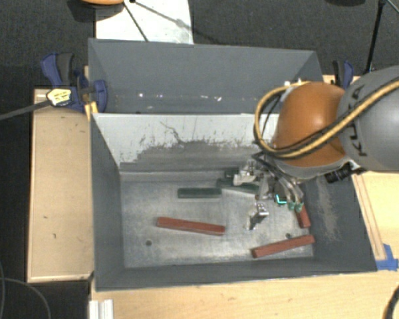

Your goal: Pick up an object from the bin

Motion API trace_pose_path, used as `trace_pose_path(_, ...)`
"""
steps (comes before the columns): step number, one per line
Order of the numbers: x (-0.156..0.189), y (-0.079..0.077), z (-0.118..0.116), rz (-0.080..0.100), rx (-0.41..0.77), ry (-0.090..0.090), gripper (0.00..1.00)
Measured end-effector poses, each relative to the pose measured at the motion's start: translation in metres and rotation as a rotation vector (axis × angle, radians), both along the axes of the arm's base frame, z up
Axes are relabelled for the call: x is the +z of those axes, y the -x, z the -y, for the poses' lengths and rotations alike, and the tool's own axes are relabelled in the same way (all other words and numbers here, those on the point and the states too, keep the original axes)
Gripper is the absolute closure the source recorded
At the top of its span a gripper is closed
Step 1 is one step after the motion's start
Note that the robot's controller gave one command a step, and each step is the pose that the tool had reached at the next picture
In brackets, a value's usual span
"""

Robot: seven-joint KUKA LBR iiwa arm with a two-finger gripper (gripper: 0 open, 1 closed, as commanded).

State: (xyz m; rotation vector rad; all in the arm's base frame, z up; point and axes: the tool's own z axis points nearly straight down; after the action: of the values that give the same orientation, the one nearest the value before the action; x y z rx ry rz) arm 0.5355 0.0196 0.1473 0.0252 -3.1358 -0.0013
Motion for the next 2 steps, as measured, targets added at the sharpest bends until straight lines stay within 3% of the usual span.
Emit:
trace_pose_path(1, 0.004, -0.002, 0.000, 0.008, 0.000, 0.000, 0.00)
trace_pose_path(2, -0.001, -0.001, -0.061, 0.010, 0.088, 0.000, 0.00)
